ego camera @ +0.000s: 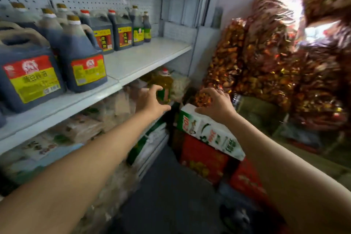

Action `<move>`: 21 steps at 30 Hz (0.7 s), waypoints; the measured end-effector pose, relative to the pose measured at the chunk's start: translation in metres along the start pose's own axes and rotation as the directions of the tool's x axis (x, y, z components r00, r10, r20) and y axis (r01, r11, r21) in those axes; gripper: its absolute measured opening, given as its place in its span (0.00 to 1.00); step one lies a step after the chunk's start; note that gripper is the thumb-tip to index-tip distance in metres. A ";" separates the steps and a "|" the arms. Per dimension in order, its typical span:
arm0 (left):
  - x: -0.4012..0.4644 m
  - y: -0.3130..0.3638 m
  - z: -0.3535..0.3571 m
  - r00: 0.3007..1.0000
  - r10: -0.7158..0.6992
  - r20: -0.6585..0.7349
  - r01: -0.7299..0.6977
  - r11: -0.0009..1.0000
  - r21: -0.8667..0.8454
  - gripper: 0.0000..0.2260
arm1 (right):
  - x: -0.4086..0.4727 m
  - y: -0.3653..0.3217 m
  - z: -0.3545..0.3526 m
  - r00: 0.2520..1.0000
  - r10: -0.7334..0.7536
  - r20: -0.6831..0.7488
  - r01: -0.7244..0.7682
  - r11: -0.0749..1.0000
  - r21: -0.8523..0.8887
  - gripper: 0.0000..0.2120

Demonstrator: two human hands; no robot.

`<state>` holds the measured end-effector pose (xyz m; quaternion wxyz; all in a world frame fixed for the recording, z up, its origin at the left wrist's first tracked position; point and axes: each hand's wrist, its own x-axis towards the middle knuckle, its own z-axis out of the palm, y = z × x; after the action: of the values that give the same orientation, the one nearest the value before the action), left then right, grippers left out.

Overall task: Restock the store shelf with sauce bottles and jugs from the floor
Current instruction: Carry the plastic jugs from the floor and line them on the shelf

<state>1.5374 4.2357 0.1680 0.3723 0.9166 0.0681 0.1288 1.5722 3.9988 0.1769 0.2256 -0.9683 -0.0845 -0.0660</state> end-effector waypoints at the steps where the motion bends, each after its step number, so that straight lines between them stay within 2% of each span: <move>1: -0.009 0.010 0.014 0.998 0.036 0.043 -0.036 0.999 0.002 0.31 | -0.019 0.016 -0.010 0.999 0.039 -0.010 -0.040 0.999 -0.031 0.35; 7: -0.065 0.079 0.088 0.968 0.145 0.204 -0.150 0.989 0.011 0.32 | -0.115 0.101 -0.060 0.958 0.273 -0.091 -0.275 0.962 -0.007 0.34; 13: -0.099 0.145 0.150 0.923 0.231 0.307 -0.242 0.970 -0.002 0.31 | -0.178 0.176 -0.094 0.918 0.372 -0.135 -0.366 0.928 0.068 0.33; 21: -0.157 0.209 0.251 0.871 0.225 0.436 -0.253 0.968 0.005 0.30 | -0.237 0.284 -0.115 0.882 0.462 -0.092 -0.455 0.886 0.093 0.33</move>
<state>1.4650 3.8856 0.1120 0.3306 0.9347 -0.1259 -0.0345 1.3855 3.6648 0.1195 0.2721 -0.9473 0.1575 -0.0618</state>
